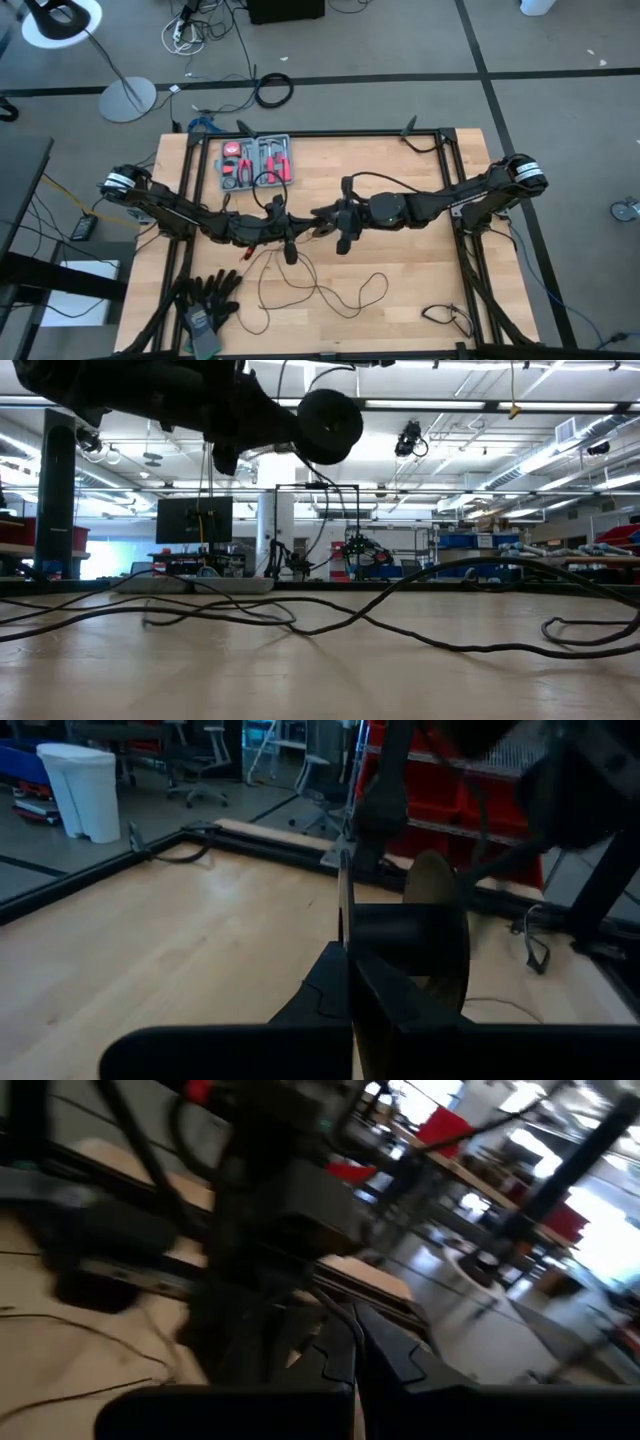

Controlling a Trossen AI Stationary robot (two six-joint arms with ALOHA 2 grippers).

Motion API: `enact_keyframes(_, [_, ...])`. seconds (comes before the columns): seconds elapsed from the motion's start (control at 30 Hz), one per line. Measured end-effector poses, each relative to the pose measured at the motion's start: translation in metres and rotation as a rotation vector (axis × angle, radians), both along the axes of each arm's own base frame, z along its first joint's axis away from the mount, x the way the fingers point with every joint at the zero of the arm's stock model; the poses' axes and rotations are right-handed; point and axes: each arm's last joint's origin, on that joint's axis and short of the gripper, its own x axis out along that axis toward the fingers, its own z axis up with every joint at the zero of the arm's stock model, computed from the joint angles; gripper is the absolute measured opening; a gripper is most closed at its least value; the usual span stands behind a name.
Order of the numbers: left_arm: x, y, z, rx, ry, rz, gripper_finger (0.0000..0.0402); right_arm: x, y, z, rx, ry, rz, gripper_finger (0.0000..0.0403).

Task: Coil cords
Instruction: Coil the black wire onto the spool

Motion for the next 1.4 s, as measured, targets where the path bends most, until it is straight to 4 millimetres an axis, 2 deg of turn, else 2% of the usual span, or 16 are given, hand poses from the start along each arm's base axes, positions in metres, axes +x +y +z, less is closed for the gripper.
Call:
enact_keyframes(0.2, [-0.010, 0.003, 0.009, 0.015, 0.053, -0.008, 0.0000, 0.000, 0.005, -0.004, 0.020, 0.044, 0.172, 0.0000])
enact_keyframes(0.37, [-0.017, 0.003, 0.015, 0.010, 0.080, -0.067, 0.0000, -0.001, 0.007, -0.008, 0.023, 0.085, 0.241, 0.0000])
enact_keyframes(0.63, [-0.019, 0.000, 0.020, -0.014, 0.071, -0.191, 0.0000, -0.003, 0.008, -0.014, 0.016, 0.158, 0.260, 0.0000])
enact_keyframes(1.0, [-0.022, 0.005, 0.020, -0.040, 0.098, -0.170, 0.0000, -0.009, 0.018, -0.024, 0.009, 0.260, 0.314, 0.0000])
enact_keyframes(1.17, [-0.021, 0.010, 0.020, -0.064, 0.091, -0.140, 0.0000, -0.012, 0.018, -0.031, 0.017, 0.338, 0.302, 0.0004])
enact_keyframes(1.4, [-0.022, 0.014, 0.014, -0.116, 0.158, -0.145, 0.0000, -0.013, 0.017, -0.028, -0.029, 0.327, 0.224, 0.0010])
